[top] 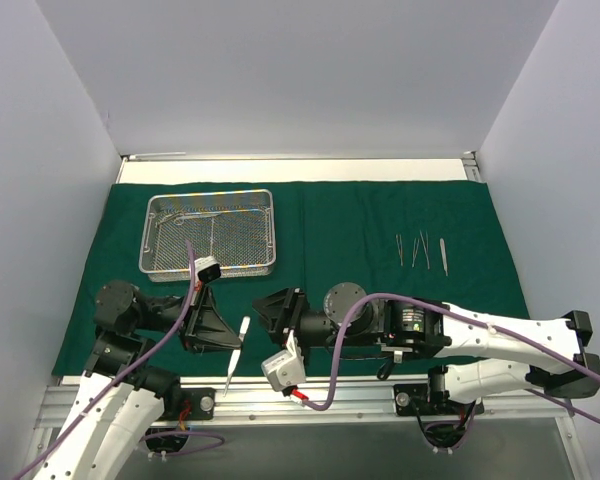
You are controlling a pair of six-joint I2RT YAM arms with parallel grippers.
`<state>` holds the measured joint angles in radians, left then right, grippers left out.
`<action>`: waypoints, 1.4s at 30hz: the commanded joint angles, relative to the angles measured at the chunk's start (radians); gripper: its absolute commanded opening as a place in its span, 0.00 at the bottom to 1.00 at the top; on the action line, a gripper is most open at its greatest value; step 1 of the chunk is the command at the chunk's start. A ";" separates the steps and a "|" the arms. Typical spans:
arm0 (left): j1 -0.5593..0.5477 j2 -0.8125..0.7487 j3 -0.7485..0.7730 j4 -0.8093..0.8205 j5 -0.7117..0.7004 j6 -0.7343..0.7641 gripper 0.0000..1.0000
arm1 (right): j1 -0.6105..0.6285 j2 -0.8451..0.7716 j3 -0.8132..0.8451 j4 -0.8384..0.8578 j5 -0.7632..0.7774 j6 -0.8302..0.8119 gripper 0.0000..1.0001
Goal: Open and lay out the surgical kit
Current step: Place the medical item in the surgical kit.
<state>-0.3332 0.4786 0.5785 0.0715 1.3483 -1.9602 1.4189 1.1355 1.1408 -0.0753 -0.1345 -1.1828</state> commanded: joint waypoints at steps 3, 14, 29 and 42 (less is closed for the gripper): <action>-0.004 0.014 0.018 0.010 -0.015 -0.023 0.02 | 0.011 0.018 0.034 0.045 0.004 -0.021 0.35; -0.004 0.044 0.043 0.017 -0.018 -0.031 0.02 | 0.029 0.027 0.040 0.066 -0.007 -0.017 0.33; -0.004 0.068 0.058 0.021 -0.017 -0.029 0.02 | 0.038 0.058 0.030 0.123 -0.004 -0.014 0.27; -0.006 0.074 0.041 0.030 -0.047 -0.025 0.37 | 0.038 0.060 0.025 0.128 0.048 0.046 0.00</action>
<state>-0.3347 0.5488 0.5934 0.0719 1.3357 -2.0026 1.4483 1.1969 1.1423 0.0055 -0.1272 -1.1938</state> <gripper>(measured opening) 0.285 0.050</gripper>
